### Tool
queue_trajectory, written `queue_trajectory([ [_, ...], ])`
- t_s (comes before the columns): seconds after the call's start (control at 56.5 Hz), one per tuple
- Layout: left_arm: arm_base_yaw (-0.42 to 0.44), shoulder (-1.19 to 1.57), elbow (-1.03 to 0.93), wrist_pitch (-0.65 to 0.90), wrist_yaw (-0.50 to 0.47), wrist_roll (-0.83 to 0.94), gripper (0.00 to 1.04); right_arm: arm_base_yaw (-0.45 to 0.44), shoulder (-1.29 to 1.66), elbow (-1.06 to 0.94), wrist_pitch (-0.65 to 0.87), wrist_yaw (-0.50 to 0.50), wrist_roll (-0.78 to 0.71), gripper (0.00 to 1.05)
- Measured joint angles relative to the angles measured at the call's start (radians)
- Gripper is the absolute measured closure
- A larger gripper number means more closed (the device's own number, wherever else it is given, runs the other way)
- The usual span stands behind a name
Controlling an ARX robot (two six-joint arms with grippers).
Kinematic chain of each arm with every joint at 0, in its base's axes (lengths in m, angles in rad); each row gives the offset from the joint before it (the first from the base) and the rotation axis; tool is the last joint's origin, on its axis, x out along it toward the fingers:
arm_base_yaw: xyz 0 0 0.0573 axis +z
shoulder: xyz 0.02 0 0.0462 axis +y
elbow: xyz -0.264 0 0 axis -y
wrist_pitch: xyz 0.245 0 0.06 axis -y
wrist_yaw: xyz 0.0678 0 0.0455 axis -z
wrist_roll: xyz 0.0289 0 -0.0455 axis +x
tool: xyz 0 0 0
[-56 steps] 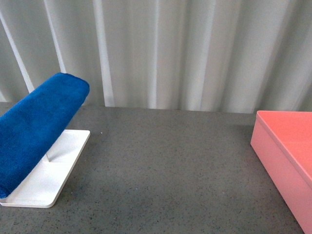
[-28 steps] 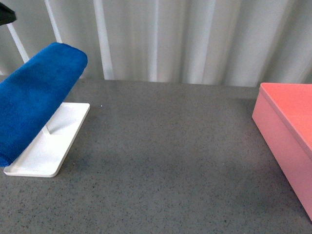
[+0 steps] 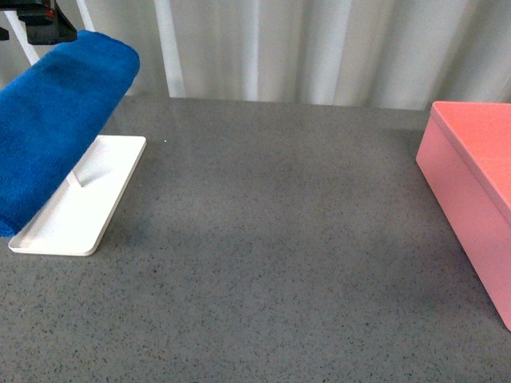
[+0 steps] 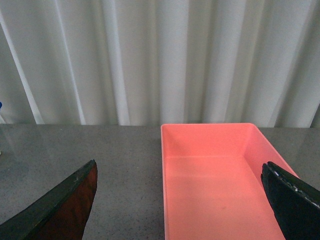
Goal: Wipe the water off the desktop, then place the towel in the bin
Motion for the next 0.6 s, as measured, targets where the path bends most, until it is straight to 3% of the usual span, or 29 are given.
queue_trajectory([
  [0.425, -0.008, 0.077, 0.031, -0.017, -0.050, 0.059, 0.08, 0.000, 0.000, 0.000, 0.000, 0.000, 0.000, 0.07],
  [0.602, -0.008, 0.077, 0.020, 0.024, -0.065, 0.048, 0.36, 0.000, 0.000, 0.000, 0.000, 0.000, 0.000, 0.07],
])
